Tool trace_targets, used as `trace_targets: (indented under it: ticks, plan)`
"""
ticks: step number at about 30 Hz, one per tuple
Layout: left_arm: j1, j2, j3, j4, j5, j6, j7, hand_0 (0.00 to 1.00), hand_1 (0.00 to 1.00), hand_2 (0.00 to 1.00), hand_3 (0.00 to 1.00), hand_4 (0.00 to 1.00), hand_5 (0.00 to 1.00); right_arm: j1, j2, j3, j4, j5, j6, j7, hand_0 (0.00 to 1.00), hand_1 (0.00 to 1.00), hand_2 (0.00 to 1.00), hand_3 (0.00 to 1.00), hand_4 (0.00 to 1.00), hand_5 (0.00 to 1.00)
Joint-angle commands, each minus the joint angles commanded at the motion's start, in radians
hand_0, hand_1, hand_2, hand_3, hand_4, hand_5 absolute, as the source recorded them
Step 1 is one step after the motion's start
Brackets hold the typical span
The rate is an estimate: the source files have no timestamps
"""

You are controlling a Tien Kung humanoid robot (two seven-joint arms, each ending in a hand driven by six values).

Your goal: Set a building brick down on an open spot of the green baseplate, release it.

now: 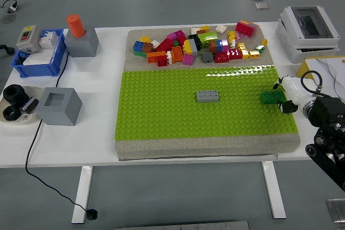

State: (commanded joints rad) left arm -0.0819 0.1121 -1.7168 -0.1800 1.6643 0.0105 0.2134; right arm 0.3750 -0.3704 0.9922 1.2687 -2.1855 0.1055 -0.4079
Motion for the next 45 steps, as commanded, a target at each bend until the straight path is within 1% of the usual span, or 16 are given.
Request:
trace_targets:
  ticks: [6,7,12,13,18,19,45]
  plan:
    - [-0.001,0.0,0.001,0.0,-0.001,0.0,0.0,0.655,0.644,0.648,0.665,0.705,0.21,0.013,0.008,-0.005,-0.026,0.01,-0.007,0.008,0.819,0.849,0.916,0.714,0.638,0.055]
    - [-0.001,0.0,0.001,0.0,0.0,0.0,0.0,0.655,0.644,0.648,0.667,0.705,0.21,0.015,0.009,-0.006,-0.029,0.011,-0.007,0.009,0.822,0.848,0.913,0.673,0.655,0.078]
    - [-0.001,0.0,0.0,0.0,0.0,0.0,0.0,0.655,0.644,0.648,0.667,0.705,0.21,0.02,0.011,-0.012,-0.036,0.017,-0.009,0.013,0.822,0.848,0.913,0.673,0.655,0.078]
    - [-0.001,0.0,0.0,0.0,0.001,0.0,0.0,0.655,0.644,0.647,0.665,0.705,0.209,0.02,0.011,-0.013,-0.036,0.018,-0.01,0.014,0.822,0.852,0.908,0.647,0.667,0.096]
    - [-0.001,0.0,0.0,0.0,0.001,0.0,-0.001,0.655,0.644,0.647,0.665,0.705,0.209,0.021,0.011,-0.017,-0.037,0.022,-0.014,0.019,0.822,0.852,0.908,0.647,0.667,0.096]
    - [-0.001,0.0,0.0,0.0,0.001,0.0,-0.001,0.655,0.644,0.647,0.665,0.705,0.209,0.021,0.011,-0.018,-0.037,0.023,-0.014,0.02,0.821,0.85,0.903,0.621,0.667,0.098]
    - [0.0,0.0,0.006,0.0,-0.002,0.0,0.0,0.655,0.643,0.646,0.665,0.704,0.206,0.02,0.009,-0.017,-0.05,0.025,-0.022,0.027,0.821,0.847,0.895,0.627,0.672,0.097]
